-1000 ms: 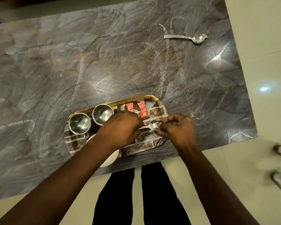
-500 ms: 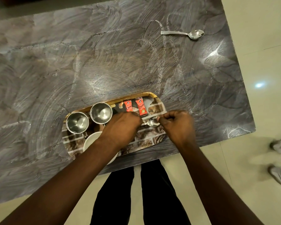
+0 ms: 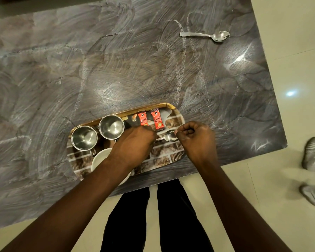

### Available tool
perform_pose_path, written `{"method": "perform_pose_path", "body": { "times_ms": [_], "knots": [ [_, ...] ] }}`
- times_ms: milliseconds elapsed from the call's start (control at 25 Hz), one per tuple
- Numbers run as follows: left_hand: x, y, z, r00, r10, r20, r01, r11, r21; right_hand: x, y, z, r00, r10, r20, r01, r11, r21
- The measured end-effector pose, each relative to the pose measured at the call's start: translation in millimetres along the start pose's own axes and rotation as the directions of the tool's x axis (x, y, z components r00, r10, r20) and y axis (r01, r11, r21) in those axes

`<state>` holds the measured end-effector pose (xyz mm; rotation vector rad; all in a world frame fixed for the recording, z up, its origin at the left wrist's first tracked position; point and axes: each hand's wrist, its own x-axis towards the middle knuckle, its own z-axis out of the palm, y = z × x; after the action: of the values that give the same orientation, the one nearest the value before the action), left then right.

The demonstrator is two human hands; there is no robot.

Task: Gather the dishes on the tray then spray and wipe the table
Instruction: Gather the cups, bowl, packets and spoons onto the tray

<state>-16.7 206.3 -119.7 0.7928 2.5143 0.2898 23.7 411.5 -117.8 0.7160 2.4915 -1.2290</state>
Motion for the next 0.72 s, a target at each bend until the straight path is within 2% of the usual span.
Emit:
{"method": "perform_pose_path", "body": {
  "times_ms": [240, 360, 520, 720],
  "knots": [
    [7, 0, -20, 0.999, 0.037, -0.021, -0.039, 0.995, -0.097, 18, -8, -26, 0.999, 0.051, 0.004, -0.051, 0.991, 0.125],
    [17, 4, -43, 0.994, 0.064, -0.086, -0.072, 0.993, -0.096, 54, -15, -57, 0.997, 0.070, -0.036, -0.064, 0.986, 0.152],
    [59, 18, -73, 0.985, 0.019, -0.170, -0.041, 0.991, -0.125, 135, -24, -105, 0.994, 0.047, -0.101, -0.036, 0.993, 0.112],
    [150, 14, -85, 0.966, -0.073, -0.248, 0.016, 0.974, -0.226, 225, -35, -140, 0.983, 0.132, -0.131, -0.087, 0.949, 0.303]
  ]
}}
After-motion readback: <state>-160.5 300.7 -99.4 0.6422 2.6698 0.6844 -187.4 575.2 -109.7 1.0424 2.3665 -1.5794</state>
